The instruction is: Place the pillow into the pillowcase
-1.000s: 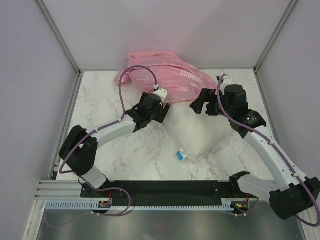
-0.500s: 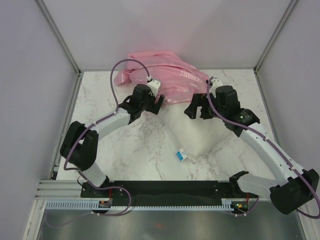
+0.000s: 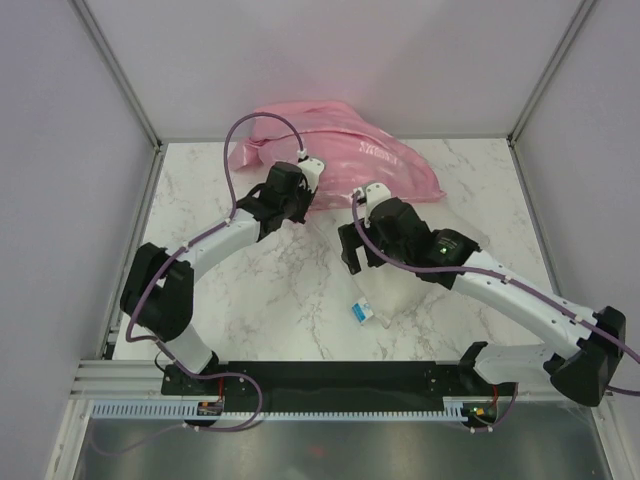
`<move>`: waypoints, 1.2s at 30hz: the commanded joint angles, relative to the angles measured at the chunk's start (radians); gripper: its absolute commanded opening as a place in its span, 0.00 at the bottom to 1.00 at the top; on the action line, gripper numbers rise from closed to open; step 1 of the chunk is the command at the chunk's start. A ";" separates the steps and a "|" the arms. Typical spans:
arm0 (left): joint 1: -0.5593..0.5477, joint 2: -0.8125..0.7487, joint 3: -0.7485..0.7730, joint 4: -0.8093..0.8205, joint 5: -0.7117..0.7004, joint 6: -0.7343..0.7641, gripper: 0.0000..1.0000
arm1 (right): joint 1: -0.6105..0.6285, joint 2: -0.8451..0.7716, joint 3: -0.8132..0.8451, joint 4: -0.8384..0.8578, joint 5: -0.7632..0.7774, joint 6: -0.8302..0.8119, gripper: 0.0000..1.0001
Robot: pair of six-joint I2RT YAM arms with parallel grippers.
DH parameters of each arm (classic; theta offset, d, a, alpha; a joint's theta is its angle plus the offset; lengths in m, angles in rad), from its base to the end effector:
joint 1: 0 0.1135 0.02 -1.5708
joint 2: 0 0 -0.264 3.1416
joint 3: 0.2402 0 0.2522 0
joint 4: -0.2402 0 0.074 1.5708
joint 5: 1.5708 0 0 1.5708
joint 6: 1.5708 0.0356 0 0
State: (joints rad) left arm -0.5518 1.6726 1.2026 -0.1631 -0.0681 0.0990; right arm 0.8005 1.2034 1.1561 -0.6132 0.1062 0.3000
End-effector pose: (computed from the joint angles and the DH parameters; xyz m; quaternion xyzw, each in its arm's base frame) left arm 0.3255 -0.1975 0.2539 0.2705 0.8497 -0.0718 0.4469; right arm 0.1831 0.1833 0.3411 -0.1995 0.8748 0.1889 0.3991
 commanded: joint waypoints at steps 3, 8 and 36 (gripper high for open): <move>-0.007 -0.166 0.032 -0.111 0.101 -0.088 0.02 | 0.080 0.129 -0.067 0.124 0.337 -0.062 0.98; -0.008 -0.249 0.037 -0.185 0.302 -0.211 0.02 | 0.086 0.320 -0.041 0.239 0.507 -0.084 0.98; -0.179 -0.256 0.520 -0.046 0.890 -0.844 0.02 | -0.090 0.085 0.102 0.817 -0.290 0.298 0.00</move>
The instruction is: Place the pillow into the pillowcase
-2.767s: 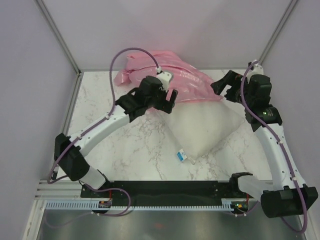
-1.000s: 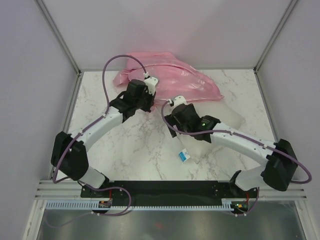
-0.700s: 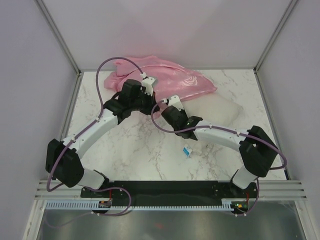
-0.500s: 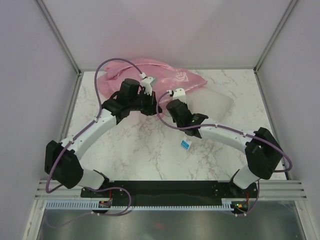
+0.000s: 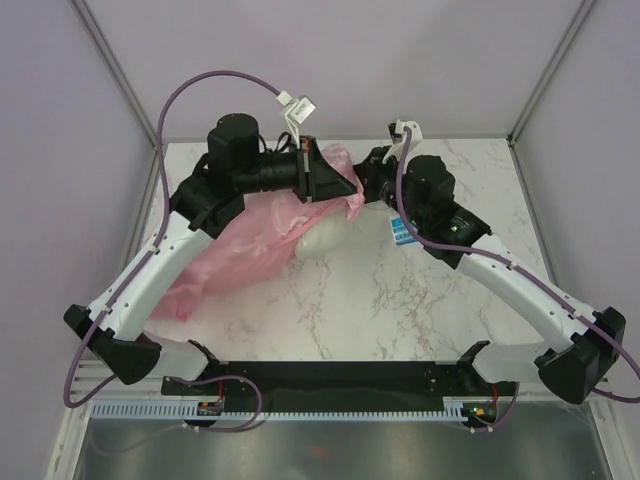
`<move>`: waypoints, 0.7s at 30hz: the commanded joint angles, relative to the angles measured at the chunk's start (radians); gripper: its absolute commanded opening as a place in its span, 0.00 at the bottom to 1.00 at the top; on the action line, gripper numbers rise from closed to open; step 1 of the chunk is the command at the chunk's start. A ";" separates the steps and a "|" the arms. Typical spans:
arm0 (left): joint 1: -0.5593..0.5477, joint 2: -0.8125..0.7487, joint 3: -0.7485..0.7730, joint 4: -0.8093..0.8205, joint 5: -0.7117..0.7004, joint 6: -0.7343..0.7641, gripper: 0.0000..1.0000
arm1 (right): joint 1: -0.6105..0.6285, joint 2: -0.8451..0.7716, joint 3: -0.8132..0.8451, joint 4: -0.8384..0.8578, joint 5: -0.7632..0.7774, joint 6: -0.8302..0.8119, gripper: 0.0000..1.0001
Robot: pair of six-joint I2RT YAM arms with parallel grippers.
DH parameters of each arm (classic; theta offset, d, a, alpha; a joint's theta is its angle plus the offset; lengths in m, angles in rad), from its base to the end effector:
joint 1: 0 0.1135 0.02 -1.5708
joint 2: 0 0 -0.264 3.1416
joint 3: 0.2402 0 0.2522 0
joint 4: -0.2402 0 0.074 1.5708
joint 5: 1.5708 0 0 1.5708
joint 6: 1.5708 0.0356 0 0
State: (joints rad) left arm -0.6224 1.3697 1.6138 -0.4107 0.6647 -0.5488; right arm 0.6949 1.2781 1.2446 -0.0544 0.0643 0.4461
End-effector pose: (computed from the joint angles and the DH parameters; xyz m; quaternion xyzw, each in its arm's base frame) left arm 0.2237 -0.1875 0.4727 0.2371 0.7135 -0.5450 0.3711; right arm 0.2317 0.1902 0.4084 -0.0699 0.7341 0.3446 0.5809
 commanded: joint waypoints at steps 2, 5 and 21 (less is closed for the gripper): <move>-0.143 0.092 0.167 0.252 0.156 -0.278 0.02 | 0.014 0.029 -0.013 0.324 -0.322 0.224 0.00; -0.171 0.129 0.212 0.269 0.156 -0.316 0.02 | 0.015 0.004 -0.020 0.275 -0.336 0.243 0.00; 0.093 0.141 -0.020 0.228 0.160 -0.277 0.02 | -0.140 -0.137 -0.165 -0.300 -0.366 0.134 0.01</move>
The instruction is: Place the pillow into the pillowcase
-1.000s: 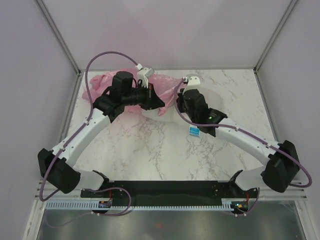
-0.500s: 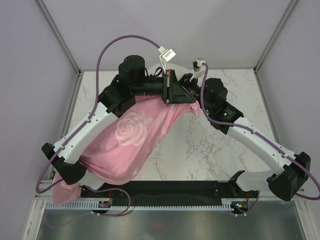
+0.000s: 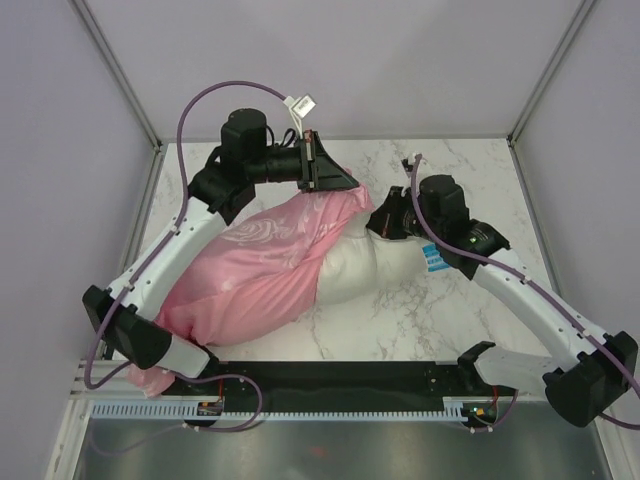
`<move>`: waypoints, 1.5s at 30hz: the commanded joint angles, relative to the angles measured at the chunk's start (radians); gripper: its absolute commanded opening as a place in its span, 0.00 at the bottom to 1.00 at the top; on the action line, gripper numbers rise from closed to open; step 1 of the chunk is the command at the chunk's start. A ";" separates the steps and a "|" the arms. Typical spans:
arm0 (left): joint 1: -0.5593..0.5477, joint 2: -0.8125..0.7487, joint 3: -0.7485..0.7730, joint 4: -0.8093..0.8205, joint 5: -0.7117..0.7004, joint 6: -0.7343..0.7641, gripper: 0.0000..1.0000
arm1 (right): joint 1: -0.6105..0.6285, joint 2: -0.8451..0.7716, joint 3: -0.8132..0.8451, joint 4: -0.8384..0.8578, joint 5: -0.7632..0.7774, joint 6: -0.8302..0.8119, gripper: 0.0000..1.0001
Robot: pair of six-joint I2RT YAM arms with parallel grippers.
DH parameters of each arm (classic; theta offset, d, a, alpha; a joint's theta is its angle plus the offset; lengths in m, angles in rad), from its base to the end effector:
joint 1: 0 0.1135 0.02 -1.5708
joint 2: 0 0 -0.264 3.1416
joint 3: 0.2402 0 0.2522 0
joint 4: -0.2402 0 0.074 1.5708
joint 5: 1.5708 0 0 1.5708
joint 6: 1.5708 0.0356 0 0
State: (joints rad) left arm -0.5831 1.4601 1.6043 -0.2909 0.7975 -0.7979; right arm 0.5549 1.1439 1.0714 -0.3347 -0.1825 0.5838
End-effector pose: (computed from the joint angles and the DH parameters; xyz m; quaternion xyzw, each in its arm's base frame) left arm 0.2551 -0.1988 0.4560 0.1774 0.7208 -0.6101 0.2770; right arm 0.2171 0.1422 0.3527 -0.0380 0.8326 0.3591 0.4199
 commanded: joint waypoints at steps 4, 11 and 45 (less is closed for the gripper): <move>0.078 0.179 0.028 0.055 0.026 0.043 0.02 | -0.070 0.080 -0.007 -0.027 -0.242 -0.047 0.22; 0.098 0.281 0.028 0.044 0.009 0.083 0.02 | -0.076 -0.068 0.013 0.000 -0.182 -0.237 0.79; 0.019 -0.052 -0.105 0.331 -0.057 -0.081 0.02 | 0.091 0.304 -0.338 1.096 -0.232 0.126 0.00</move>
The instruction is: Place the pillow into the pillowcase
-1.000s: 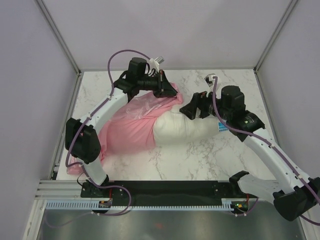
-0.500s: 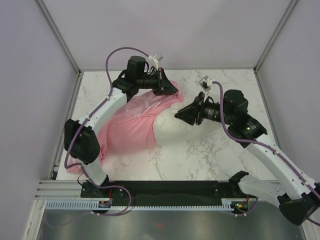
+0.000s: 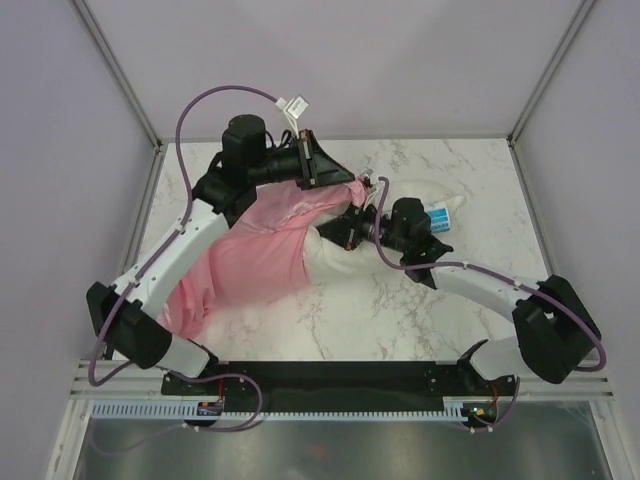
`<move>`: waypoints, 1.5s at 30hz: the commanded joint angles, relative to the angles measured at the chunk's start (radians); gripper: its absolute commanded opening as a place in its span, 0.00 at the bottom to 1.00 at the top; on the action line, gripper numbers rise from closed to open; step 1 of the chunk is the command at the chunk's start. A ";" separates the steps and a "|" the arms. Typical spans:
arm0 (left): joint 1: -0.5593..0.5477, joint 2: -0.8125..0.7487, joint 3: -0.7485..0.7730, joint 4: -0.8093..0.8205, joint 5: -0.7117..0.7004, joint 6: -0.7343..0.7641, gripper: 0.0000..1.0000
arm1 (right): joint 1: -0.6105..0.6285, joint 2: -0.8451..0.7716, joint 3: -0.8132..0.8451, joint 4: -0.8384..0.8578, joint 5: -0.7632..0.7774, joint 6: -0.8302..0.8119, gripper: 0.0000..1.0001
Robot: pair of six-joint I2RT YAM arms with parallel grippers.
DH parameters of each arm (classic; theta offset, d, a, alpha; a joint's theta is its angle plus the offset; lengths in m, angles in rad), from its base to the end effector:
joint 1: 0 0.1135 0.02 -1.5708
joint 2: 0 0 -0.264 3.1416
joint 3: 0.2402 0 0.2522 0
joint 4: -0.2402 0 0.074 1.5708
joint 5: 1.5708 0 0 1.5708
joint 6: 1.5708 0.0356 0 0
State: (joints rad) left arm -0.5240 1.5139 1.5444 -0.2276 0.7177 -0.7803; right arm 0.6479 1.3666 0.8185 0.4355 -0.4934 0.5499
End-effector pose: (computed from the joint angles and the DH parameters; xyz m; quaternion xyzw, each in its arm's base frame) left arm 0.2886 -0.1938 0.4248 0.1283 0.7465 -0.5762 0.3071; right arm 0.2382 0.2014 0.2837 -0.1979 0.7144 0.5146 0.4309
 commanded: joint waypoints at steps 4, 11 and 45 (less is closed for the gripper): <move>-0.140 -0.123 -0.167 0.526 -0.050 -0.250 0.02 | 0.050 0.245 -0.047 0.508 0.082 0.271 0.00; -0.284 0.072 -0.109 0.870 -0.051 -0.482 0.02 | 0.116 0.393 0.019 0.589 0.136 0.364 0.00; 0.067 -0.058 -0.139 0.565 0.006 -0.286 0.02 | -0.394 -0.258 0.335 -0.949 0.497 -0.108 0.98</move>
State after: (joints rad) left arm -0.4603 1.4605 1.3476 0.2844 0.7090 -1.1122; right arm 0.3378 1.0771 1.1599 -0.3885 0.0063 0.4492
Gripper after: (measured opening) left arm 0.030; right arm 0.982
